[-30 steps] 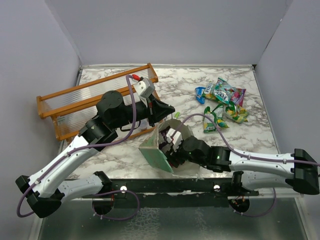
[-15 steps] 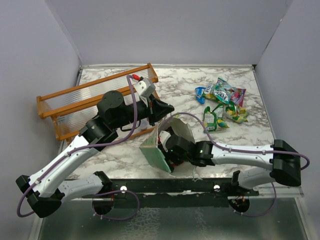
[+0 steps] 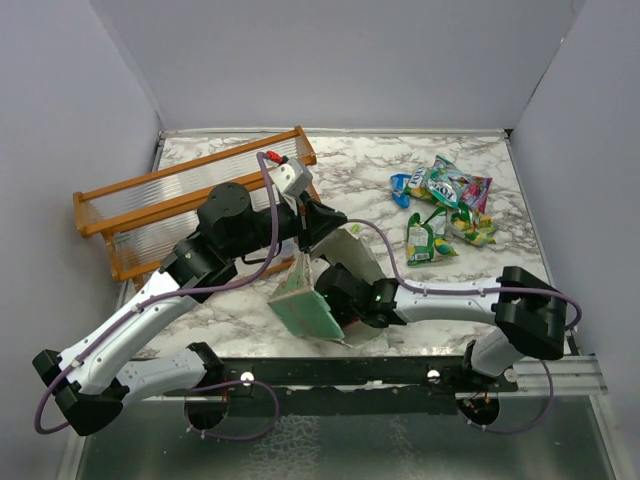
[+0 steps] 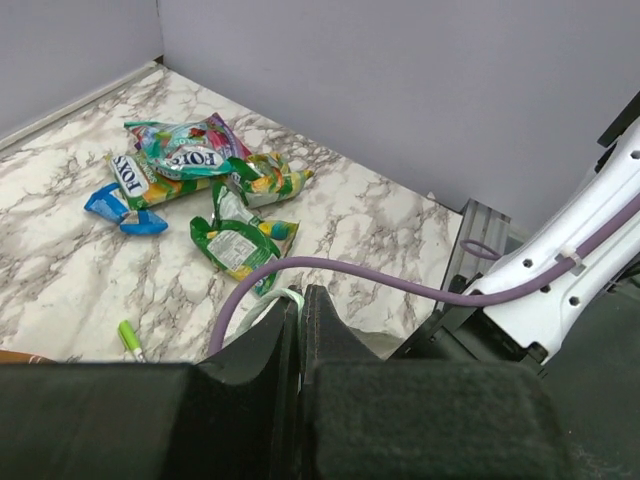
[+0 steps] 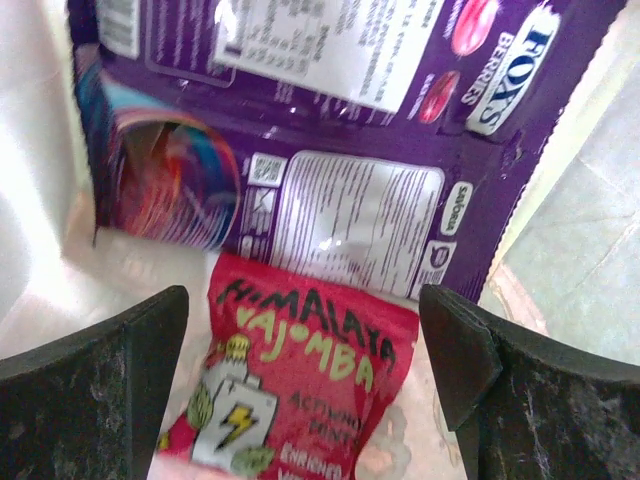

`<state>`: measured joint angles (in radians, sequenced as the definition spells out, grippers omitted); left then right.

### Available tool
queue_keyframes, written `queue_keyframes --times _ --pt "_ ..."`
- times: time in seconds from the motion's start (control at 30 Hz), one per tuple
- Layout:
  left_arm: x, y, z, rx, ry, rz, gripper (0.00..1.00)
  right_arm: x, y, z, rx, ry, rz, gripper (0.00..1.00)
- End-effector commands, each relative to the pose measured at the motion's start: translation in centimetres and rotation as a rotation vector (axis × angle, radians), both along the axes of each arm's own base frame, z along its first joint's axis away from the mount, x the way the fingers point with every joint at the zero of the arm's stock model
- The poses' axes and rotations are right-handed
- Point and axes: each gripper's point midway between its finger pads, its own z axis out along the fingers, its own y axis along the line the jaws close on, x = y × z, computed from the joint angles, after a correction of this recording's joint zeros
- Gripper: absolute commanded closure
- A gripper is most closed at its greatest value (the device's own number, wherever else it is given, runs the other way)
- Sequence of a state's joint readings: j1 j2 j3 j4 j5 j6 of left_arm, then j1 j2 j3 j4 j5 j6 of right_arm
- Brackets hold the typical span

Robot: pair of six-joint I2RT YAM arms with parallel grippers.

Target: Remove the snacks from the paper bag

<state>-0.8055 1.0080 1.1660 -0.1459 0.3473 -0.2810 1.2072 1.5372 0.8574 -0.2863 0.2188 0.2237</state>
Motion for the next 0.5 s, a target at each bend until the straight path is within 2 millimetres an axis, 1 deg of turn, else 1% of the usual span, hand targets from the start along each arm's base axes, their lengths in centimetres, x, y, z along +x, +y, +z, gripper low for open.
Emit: queue_keyframes --times 0.0,0.1,0.17,0.2,0.3,0.47 --pt "-0.5 0.1 2.3 -0.079 -0.052 -0.012 1.00 0.5 2.4 -0.5 0.056 0.015 0.012 0.00" --pt "-0.6 -0.5 2.0 -0.092 -0.031 -0.037 1.00 0.8 3.7 -1.1 0.063 0.025 0.016 0.07" --pt "-0.6 -0.9 1.7 -0.093 -0.013 -0.053 1.00 0.9 4.3 -1.6 0.063 0.030 0.019 0.13" --pt "-0.6 -1.1 1.6 -0.093 -0.008 -0.059 1.00 1.0 4.6 -1.8 0.064 0.031 0.021 0.15" --pt "-0.7 -1.1 1.8 -0.101 -0.010 -0.063 1.00 1.1 4.7 -2.8 0.049 0.039 0.015 0.15" --pt "-0.7 -0.8 1.7 -0.097 -0.014 -0.048 1.00 0.7 4.2 -5.0 0.013 0.071 0.002 0.15"
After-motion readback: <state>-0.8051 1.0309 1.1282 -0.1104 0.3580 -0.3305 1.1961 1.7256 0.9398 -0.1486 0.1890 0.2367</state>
